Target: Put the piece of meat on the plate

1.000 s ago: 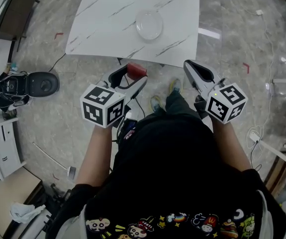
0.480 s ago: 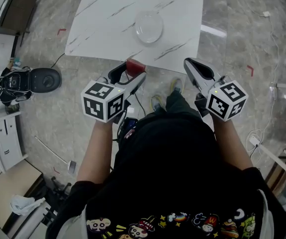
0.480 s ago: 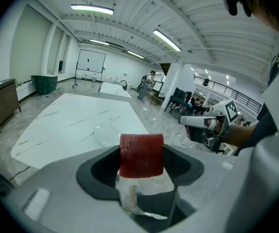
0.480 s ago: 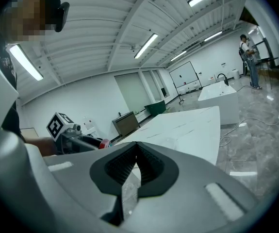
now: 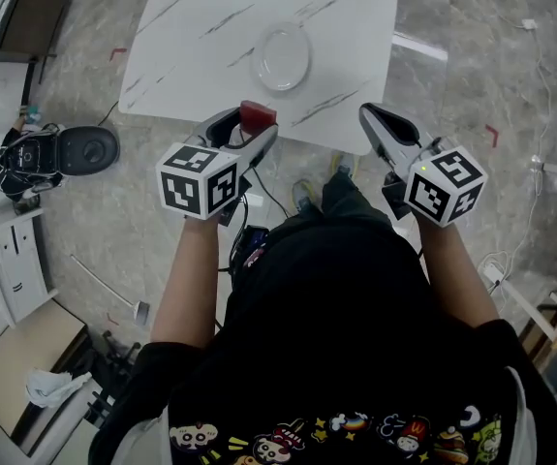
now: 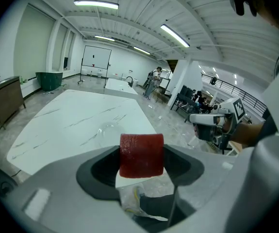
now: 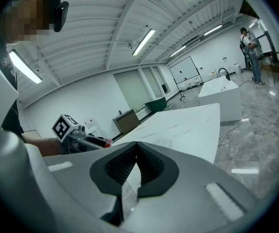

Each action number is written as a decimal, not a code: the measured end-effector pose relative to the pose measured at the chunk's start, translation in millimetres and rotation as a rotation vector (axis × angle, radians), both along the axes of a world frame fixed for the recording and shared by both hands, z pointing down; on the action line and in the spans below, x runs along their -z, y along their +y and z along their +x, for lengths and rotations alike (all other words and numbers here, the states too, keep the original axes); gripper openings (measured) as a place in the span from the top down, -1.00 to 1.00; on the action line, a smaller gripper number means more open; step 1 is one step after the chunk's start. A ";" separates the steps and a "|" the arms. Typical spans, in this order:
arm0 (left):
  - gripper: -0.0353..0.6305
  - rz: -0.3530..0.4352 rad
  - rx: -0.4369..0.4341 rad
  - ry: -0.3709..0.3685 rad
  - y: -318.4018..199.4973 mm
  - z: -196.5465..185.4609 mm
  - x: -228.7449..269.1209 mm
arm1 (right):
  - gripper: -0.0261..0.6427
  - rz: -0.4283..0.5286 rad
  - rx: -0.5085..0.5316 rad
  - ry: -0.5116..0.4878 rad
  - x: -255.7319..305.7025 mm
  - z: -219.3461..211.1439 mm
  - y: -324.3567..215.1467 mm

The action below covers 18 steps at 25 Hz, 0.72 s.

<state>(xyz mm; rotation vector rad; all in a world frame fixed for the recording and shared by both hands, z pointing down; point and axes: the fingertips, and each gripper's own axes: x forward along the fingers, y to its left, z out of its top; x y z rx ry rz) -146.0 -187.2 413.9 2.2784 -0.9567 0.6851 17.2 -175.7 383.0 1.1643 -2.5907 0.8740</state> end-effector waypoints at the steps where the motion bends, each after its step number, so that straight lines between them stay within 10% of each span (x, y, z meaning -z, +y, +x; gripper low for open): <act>1: -0.27 -0.005 0.002 -0.003 -6.0 1.4 -4.3 | 0.84 -0.004 0.004 0.001 -2.2 0.6 -4.2; 18: -0.27 -0.127 0.011 -0.114 -84.7 29.0 -88.5 | 0.84 -0.079 -0.026 -0.007 -28.6 45.5 -42.7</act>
